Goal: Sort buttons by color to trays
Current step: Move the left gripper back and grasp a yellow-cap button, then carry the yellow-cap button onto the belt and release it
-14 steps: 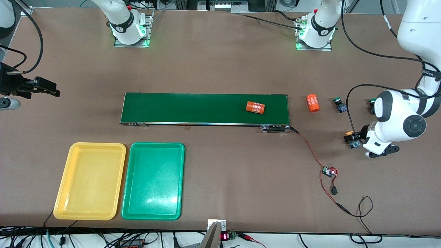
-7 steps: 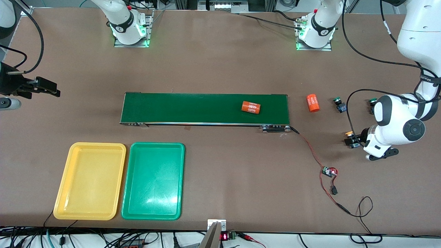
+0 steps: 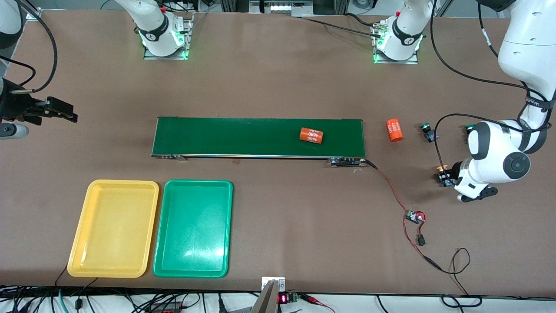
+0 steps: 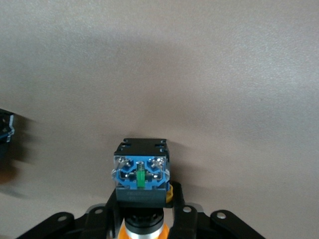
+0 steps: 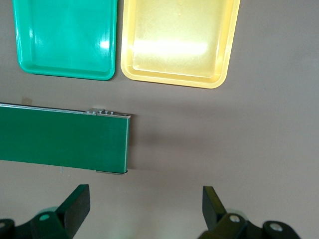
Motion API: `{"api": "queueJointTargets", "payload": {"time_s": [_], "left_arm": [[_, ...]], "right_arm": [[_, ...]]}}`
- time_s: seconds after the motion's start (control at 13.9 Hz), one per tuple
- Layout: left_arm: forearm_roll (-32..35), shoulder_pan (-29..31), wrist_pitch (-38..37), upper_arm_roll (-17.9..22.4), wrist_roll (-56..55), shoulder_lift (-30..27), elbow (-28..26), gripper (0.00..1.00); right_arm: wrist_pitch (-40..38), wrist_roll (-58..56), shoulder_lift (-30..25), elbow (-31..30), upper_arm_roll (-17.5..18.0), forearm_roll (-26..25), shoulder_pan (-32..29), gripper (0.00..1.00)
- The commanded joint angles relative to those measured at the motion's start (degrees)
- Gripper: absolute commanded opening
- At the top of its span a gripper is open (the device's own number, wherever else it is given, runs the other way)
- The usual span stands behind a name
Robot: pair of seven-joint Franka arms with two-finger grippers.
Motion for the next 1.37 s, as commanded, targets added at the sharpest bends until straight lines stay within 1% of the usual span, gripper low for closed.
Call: {"api": "queueJointTargets", "payload": {"time_s": [0.0,0.14,0.29,0.36,0.43,0.58,0.72,0.79,0.86,1.01,1.15,1.3], "left_arm": [[0.2,0.3,-0.7,-0.5,2.2,-2.4,-0.5,0.01],[0.2,-0.3,-4.8,-1.8,3.7,-6.2,-0.6,0.01],[0.1,-0.3,-9.0,-5.6,4.0,-10.0,-1.6,0.01],[0.2,-0.4,-10.6,-7.7,5.2,-11.5,-3.1,0.01],[0.1,-1.2,-12.1,-11.0,5.8,-12.8,-5.3,0.01],[-0.6,-1.6,-12.0,-14.6,4.6,-15.0,-9.2,0.01],[-0.7,-2.1,-12.3,-18.6,1.8,-17.2,-11.0,0.01],[-0.8,-3.1,-12.5,-19.9,-0.3,-17.9,-11.6,0.01],[-0.9,-5.2,-12.5,-20.3,-1.4,-18.7,-12.2,0.01],[-5.4,-9.4,-12.5,-20.3,-5.8,-20.2,-12.4,0.01],[-8.0,-12.0,-12.5,-20.5,-8.6,-20.9,-13.2,0.03],[-11.3,-14.4,-12.1,-20.5,-9.2,-20.9,-13.6,0.02]], "right_arm": [[-0.3,-0.7,0.1,0.8,0.1,0.9,-0.1,1.00],[-0.2,-0.7,0.1,0.8,0.2,0.9,-0.1,1.00],[-0.2,-0.6,0.1,0.9,0.2,0.9,0.0,1.00],[-0.2,-0.6,0.1,0.9,0.2,0.9,0.0,1.00],[-0.2,-0.9,0.1,0.9,0.2,0.9,-0.2,1.00],[-0.2,-1.1,0.2,0.9,0.1,0.9,-0.5,1.00],[-0.1,-1.1,0.2,0.9,0.1,0.9,-0.5,1.00],[-0.1,-0.9,0.2,1.0,0.1,0.9,-0.3,1.00],[-0.1,-0.9,0.2,1.0,0.1,0.9,-0.2,1.00],[-0.1,-0.9,0.3,1.0,0.1,0.9,-0.3,1.00],[-0.1,-1.2,0.3,1.0,0.0,0.9,-0.5,1.00],[-0.1,-1.1,0.3,1.0,0.0,0.9,-0.5,1.00]]}}
